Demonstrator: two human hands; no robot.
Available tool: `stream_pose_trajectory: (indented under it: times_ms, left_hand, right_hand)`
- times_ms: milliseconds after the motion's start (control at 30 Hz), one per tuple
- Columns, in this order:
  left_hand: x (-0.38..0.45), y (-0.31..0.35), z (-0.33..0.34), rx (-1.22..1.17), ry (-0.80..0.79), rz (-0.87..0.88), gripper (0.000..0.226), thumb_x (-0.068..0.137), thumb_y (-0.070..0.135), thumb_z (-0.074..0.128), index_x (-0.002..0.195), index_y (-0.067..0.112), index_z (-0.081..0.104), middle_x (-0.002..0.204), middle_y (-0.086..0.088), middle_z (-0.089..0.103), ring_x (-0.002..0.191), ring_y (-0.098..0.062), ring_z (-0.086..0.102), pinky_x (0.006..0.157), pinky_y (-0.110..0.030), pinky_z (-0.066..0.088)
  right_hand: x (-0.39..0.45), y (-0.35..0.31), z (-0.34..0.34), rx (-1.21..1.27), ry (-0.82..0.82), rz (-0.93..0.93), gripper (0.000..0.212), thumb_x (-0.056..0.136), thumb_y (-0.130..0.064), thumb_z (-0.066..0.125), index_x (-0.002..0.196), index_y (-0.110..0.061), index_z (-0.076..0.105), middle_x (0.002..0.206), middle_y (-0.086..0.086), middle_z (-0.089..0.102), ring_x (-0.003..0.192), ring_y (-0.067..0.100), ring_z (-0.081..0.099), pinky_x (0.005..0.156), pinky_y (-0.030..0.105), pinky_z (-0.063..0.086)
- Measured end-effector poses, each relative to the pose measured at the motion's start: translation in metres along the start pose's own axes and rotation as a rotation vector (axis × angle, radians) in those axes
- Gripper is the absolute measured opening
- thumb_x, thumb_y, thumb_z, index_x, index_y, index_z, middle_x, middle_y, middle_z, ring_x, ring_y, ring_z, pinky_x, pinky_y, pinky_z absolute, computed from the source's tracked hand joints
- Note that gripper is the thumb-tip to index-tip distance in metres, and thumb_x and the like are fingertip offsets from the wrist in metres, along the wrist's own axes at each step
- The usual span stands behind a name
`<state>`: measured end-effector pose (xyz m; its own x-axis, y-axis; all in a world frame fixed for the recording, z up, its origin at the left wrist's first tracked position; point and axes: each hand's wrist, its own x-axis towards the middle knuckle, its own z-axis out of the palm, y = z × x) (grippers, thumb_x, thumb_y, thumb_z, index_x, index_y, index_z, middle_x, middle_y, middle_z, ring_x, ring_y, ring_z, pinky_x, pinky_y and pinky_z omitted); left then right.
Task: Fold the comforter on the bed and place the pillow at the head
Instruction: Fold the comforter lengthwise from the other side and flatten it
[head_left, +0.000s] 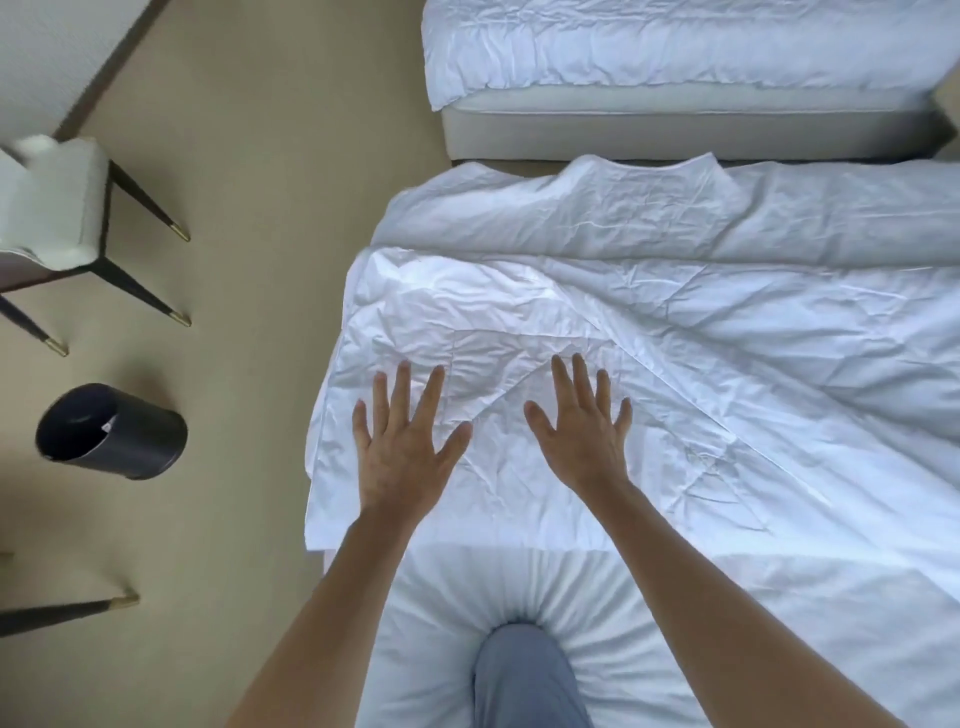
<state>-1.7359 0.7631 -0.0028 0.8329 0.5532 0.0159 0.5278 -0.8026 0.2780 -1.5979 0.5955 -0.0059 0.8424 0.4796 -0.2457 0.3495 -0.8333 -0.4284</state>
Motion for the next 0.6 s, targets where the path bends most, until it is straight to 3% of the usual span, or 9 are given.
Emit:
stream_pose_trajectory:
  times_ms: [167, 333, 600]
  left_hand:
    - [-0.097, -0.001, -0.057, -0.063, 0.046, -0.071, 0.075, 0.092, 0.072, 0.028, 0.158, 0.039, 0.018, 0.169, -0.003, 0.014, 0.156, -0.030, 0.008, 0.122, -0.060, 0.013]
    - [-0.171, 0.010, -0.089, -0.081, 0.115, 0.014, 0.076, 0.092, 0.071, 0.029, 0.158, 0.036, 0.021, 0.168, -0.005, 0.018, 0.155, -0.031, 0.011, 0.121, -0.058, 0.013]
    - [-0.242, 0.090, -0.093, -0.204, -0.011, 0.204, 0.073, 0.095, 0.066, 0.035, 0.159, 0.039, 0.014, 0.170, -0.001, 0.006, 0.156, -0.024, -0.002, 0.123, -0.052, 0.003]
  right_hand:
    - [-0.124, -0.002, -0.017, -0.014, 0.013, -0.030, 0.071, 0.101, -0.060, 0.032, 0.161, -0.035, 0.003, 0.171, -0.005, -0.004, 0.157, 0.028, -0.009, 0.122, 0.063, -0.002]
    - [-0.223, 0.008, -0.035, 0.016, 0.069, 0.039, 0.071, 0.101, -0.059, 0.032, 0.162, -0.034, 0.004, 0.171, -0.005, -0.002, 0.157, 0.028, -0.009, 0.122, 0.063, -0.001]
    - [-0.357, 0.058, -0.062, 0.032, 0.171, 0.215, 0.068, 0.102, -0.059, 0.028, 0.161, -0.035, 0.004, 0.171, -0.007, -0.002, 0.157, 0.027, -0.007, 0.122, 0.061, 0.001]
